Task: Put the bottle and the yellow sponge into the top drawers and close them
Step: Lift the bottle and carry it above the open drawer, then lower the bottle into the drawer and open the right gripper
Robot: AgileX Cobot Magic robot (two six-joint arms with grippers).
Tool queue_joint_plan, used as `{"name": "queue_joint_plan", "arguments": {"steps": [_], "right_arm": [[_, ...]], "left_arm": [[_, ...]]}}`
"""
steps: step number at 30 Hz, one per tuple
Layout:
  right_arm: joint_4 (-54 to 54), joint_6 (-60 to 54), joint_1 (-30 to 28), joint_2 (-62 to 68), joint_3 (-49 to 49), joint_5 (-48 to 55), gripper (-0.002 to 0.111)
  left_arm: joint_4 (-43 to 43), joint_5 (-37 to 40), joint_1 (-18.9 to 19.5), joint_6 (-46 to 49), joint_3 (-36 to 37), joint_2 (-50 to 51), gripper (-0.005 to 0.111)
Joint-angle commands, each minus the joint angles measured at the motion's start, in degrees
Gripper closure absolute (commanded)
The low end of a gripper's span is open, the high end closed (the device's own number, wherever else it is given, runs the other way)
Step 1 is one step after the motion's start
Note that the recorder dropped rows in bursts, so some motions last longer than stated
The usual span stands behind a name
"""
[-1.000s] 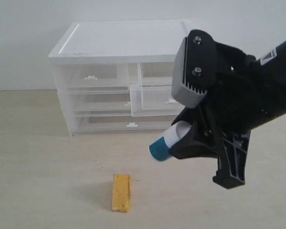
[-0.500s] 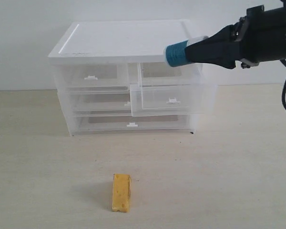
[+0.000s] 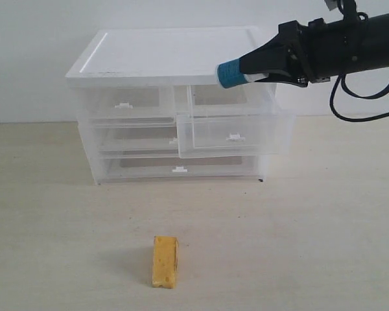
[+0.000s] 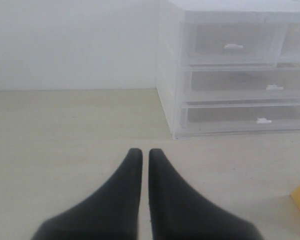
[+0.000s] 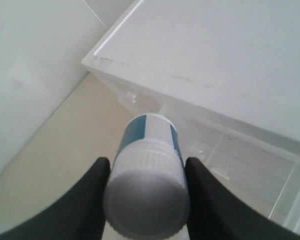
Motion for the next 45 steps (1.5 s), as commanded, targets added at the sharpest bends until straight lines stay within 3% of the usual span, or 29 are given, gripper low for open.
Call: {"name": "queue_joint_plan", "arguments": {"steps": [1, 6, 10, 18, 24, 32, 39, 45], "right_arm": [[-1.58, 3.61, -0.01, 1.72, -2.39, 0.43, 0.108], [-6.91, 4.92, 2.35, 1.96, -3.0, -1.18, 0.108], [-7.0, 5.24, 3.91, 1.96, -3.0, -5.7, 0.108], [-7.13, 6.51, 4.04, 1.96, -3.0, -5.34, 0.107], [-9.77, 8.02, 5.9, 1.96, -3.0, -8.17, 0.085], [-9.87, 8.16, 6.32, 2.04, -3.0, -13.01, 0.041], [-9.87, 8.16, 6.32, 1.9, -3.0, -17.32, 0.038], [-10.26, 5.17, 6.32, -0.44, -3.0, -15.12, 0.039]], "left_arm": [[0.24, -0.18, 0.2, -0.53, 0.2, -0.17, 0.102], [0.24, -0.18, 0.2, -0.53, 0.2, -0.17, 0.102], [0.24, -0.18, 0.2, -0.53, 0.2, -0.17, 0.102], [0.24, -0.18, 0.2, -0.53, 0.2, -0.17, 0.102], [0.24, -0.18, 0.2, -0.53, 0.2, -0.17, 0.102], [0.24, -0.18, 0.2, -0.53, 0.2, -0.17, 0.102], [0.24, -0.18, 0.2, -0.53, 0.2, -0.17, 0.102], [0.24, -0.18, 0.2, -0.53, 0.2, -0.17, 0.102]]}}
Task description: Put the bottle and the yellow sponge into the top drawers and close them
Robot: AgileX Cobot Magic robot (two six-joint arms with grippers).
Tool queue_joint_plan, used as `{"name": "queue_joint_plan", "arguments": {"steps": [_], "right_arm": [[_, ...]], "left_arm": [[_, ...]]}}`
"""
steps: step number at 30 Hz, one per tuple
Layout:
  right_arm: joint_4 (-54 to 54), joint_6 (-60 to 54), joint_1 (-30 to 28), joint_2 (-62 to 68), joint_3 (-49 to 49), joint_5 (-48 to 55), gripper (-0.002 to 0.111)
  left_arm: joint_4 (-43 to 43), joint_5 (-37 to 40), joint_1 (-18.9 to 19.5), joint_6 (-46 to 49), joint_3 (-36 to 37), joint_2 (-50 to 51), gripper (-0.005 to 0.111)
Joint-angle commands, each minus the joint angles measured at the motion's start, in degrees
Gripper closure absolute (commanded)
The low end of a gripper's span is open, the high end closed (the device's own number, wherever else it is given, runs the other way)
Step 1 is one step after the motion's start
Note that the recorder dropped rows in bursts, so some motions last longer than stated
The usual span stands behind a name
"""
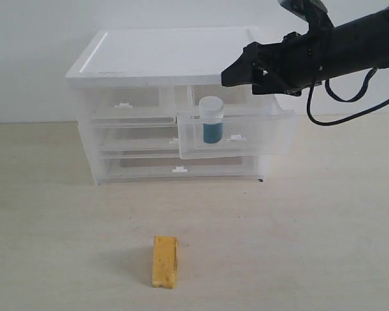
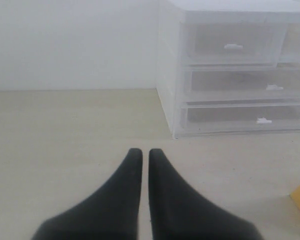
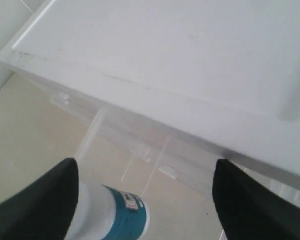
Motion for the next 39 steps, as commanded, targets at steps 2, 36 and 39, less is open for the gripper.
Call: {"name": "queue_joint_plan", "arguments": {"steps": [2, 36, 39], "right_arm": [[-0.43, -4.3, 0.03, -3.74, -0.29, 3.43, 0.047], [-22.12, -14.66, 11.97, -3.15, -0.29, -7.08, 0.108], [-24.18, -13.85, 11.87, -1.99, -0.29, -7.87, 0.108]], "left_arm": [[0.24, -0.18, 0.2, -0.53, 0.2, -0.17, 0.102], [0.24, -0.18, 0.2, -0.53, 0.2, -0.17, 0.102], [0.24, -0.18, 0.2, -0.53, 0.2, -0.17, 0.102]]}}
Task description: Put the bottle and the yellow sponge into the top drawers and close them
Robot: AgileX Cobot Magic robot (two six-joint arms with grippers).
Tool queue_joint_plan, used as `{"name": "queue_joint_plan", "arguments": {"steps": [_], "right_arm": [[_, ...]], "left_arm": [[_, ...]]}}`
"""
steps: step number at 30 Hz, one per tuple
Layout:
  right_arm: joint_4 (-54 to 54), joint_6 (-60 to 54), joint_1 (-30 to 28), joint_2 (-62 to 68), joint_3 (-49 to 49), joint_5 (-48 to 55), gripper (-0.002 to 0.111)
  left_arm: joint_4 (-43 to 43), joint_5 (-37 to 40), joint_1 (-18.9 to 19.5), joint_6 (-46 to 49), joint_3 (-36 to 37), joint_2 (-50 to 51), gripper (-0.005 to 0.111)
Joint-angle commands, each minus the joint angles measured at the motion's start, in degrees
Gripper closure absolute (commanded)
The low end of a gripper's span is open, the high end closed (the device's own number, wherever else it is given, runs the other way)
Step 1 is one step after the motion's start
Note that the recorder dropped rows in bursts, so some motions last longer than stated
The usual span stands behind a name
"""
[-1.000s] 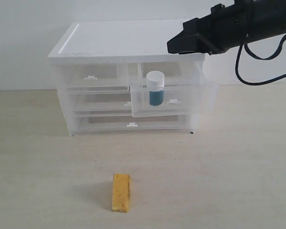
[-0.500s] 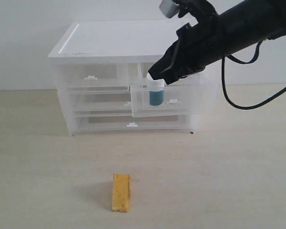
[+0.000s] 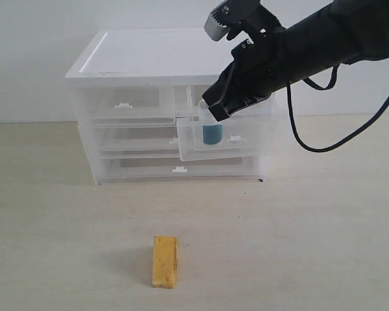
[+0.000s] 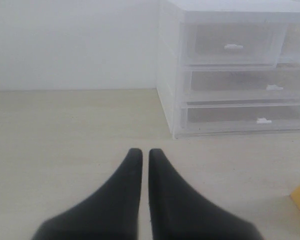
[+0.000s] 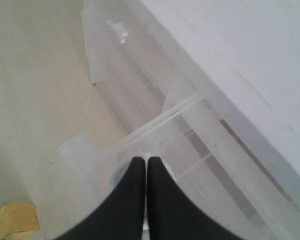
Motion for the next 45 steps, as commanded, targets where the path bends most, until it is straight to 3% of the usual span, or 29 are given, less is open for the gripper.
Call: {"name": "queue_joint_plan", "arguments": {"steps": [1, 8, 13, 18, 26, 34, 45], "right_arm": [[-3.59, 1.73, -0.15, 1.34, -0.17, -1.12, 0.108], [-11.52, 7.97, -0.96, -0.95, -0.17, -2.35, 0.108], [-11.8, 11.38, -6.56, -2.18, -0.17, -1.03, 0.108], [-11.69, 13.12, -8.21, -2.31, -0.17, -1.97, 0.108], [-3.95, 9.96, -5.5, -3.35, -0.17, 4.06, 0.108], [-3.04, 8.93, -1.88, -3.25, -0.17, 2.15, 0.108], [1.39, 6.66, -1.9, -2.58, -0.17, 1.95, 0.108]], "left_arm": [[0.24, -0.18, 0.2, -0.53, 0.2, -0.17, 0.102], [0.24, -0.18, 0.2, -0.53, 0.2, -0.17, 0.102], [0.24, -0.18, 0.2, -0.53, 0.2, -0.17, 0.102], [0.24, -0.18, 0.2, -0.53, 0.2, -0.17, 0.102], [0.24, -0.18, 0.2, -0.53, 0.2, -0.17, 0.102], [0.24, -0.18, 0.2, -0.53, 0.2, -0.17, 0.102], [0.24, -0.18, 0.2, -0.53, 0.2, -0.17, 0.102]]}}
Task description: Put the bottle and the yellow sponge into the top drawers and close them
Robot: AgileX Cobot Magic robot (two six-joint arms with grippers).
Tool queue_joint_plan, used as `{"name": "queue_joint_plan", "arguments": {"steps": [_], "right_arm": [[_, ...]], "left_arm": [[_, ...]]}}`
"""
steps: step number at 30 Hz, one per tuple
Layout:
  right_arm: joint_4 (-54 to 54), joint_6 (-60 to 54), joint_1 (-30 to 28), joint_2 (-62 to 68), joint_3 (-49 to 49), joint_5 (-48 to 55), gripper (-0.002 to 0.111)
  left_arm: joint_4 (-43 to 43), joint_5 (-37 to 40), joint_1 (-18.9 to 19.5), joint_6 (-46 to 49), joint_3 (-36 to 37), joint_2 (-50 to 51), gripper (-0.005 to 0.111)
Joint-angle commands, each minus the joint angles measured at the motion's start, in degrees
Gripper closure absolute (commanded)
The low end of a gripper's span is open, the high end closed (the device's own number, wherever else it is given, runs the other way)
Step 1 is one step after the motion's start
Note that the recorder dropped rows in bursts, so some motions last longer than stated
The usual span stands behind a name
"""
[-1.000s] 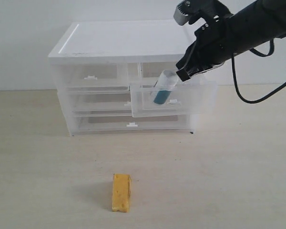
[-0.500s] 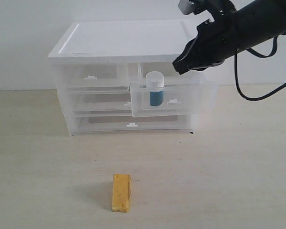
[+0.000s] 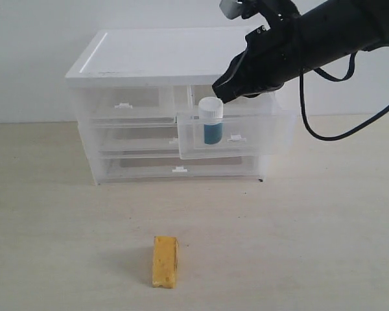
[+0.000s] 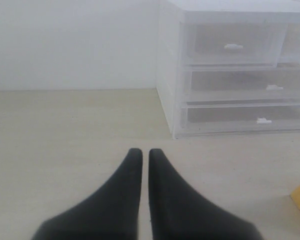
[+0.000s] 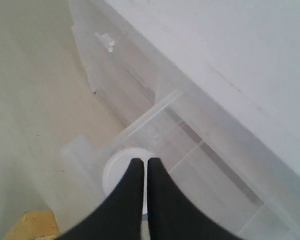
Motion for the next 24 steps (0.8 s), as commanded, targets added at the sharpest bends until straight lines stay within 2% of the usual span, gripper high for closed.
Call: {"name": "queue_joint_plan", "arguments": {"steps": [1, 8, 12, 20, 24], "right_arm": [[1.62, -1.48, 0.03, -0.06, 0.21, -0.35, 0.108], [2.16, -1.54, 0.03, 0.88, 0.21, 1.34, 0.108], [2.16, -1.54, 0.03, 1.7, 0.21, -2.39, 0.108], [0.75, -1.3, 0.03, 1.7, 0.21, -2.66, 0.108], [-5.74, 3.94, 0.03, 1.7, 0.21, -2.76, 0.108]], "left_arm": [[0.24, -0.18, 0.2, -0.53, 0.2, -0.17, 0.102], [0.24, -0.18, 0.2, -0.53, 0.2, -0.17, 0.102], [0.24, -0.18, 0.2, -0.53, 0.2, -0.17, 0.102], [0.24, -0.18, 0.2, -0.53, 0.2, -0.17, 0.102], [0.24, -0.18, 0.2, -0.53, 0.2, -0.17, 0.102]]}}
